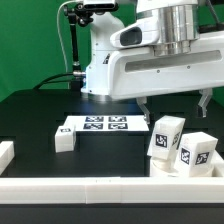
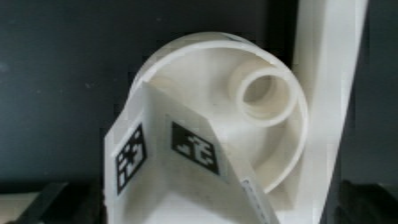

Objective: Assemble stool

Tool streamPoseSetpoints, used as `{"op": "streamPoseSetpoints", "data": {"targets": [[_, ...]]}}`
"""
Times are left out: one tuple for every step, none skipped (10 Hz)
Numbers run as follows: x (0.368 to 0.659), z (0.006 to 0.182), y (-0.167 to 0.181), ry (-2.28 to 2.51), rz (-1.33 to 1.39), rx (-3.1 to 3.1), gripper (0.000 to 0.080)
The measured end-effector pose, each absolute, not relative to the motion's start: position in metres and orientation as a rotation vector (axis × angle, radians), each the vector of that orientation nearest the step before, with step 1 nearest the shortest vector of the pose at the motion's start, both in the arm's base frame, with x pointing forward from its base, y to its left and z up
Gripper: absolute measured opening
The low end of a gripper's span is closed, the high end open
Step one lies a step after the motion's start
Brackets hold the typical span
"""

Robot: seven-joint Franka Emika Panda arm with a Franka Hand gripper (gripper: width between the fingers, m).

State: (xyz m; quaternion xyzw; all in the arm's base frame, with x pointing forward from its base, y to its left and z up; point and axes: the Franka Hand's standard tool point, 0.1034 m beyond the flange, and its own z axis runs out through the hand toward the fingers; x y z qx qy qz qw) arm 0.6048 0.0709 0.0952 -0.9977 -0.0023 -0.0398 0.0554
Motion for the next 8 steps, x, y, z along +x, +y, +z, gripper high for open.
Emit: {"op": "streamPoseSetpoints", "data": {"targets": [[0.604,0.094,0.068,-0.065,-0.113,-3.031,0.0649],[0.604,0.094,0.066,-0.193,-0.122,-3.035,0.0649],[0.604,0.094,0.064,-0.347,-0.128,-3.032,0.0649],[0.605,0.094,0.063,-0.427,-0.131,-3.025,0.0649],[0.605,0.094,0.061,-0.553,-0.133,-3.021,0.0649],[0.607,0.096,0.060,-0.709,-0.133,-3.011,0.0649],[0.610,0.097,0.058,-0.813,-0.136,-2.995,0.0649],[0.612,0.095,0.056,-0.893,-0.134,-2.981,0.0649]]}}
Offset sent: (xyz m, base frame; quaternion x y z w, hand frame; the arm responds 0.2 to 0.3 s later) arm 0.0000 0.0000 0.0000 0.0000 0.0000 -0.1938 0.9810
